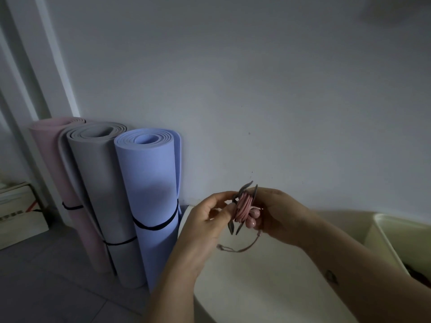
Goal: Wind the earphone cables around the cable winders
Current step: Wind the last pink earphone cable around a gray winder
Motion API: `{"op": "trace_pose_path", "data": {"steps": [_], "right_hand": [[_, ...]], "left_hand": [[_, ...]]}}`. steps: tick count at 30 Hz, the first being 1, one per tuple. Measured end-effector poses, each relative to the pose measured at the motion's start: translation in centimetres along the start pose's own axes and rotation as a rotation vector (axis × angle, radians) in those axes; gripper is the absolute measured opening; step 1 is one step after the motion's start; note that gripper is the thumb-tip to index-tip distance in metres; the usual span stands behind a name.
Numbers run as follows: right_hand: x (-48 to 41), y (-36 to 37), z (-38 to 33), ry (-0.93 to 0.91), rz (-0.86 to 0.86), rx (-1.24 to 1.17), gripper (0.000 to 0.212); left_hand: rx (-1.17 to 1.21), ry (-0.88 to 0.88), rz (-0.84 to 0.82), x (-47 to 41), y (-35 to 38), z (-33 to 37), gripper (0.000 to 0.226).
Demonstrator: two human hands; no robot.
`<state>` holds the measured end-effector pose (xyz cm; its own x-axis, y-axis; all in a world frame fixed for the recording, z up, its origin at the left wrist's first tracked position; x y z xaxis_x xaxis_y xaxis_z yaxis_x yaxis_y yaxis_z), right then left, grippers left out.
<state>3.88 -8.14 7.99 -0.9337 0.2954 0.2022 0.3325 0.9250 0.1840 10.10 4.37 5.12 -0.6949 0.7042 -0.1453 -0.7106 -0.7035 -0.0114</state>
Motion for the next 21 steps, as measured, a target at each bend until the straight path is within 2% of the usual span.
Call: {"op": "trace_pose_path", "data": {"steps": [4,8,12,14,16,18,21], "right_hand": [[-0.2,-0.3,0.4,-0.076,0.145,0.017,0.021],[-0.3,-0.5,1.1,-0.161,0.31,0.164,0.017],[-0.2,-0.2,0.7,-0.304,0.443,0.212,0.015],[-0.1,0.2,0.6,-0.333,0.444,0.191,0.014],[0.1,0.9,0.6,-0.347,0.4,0.172,0.013],[0.2,1.9,0.7,-0.351,0.326,0.184,0.013],[0.6,2.8,0.4,-0.351,0.209,0.236,0.016]], "left_hand": [[-0.017,-0.099,0.103,0.0,-0.1,-0.4,0.017],[0.097,-0.127,0.224,-0.2,0.1,-0.6,0.01],[0.195,-0.06,0.2,-0.3,0.8,-0.6,0.032],[0.121,-0.015,0.155,-0.4,1.1,-0.5,0.049],[0.072,-0.003,0.177,-0.5,1.4,-0.6,0.063],[0.136,-0.007,0.269,-0.6,1.3,-0.7,0.058],[0.356,-0.038,0.359,-0.7,1.4,-0.8,0.05]]}}
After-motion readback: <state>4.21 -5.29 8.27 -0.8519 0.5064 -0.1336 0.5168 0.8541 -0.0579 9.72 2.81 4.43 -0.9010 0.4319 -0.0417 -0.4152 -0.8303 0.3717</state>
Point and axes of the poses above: each hand's wrist, its own x-axis away from the middle knuckle, its own y-axis out of the palm, z = x × y, the point moved 3 cm from there along -x, towards the middle knuckle, and after that the axes turned 2 degrees about -z, right-handed, at the moved point
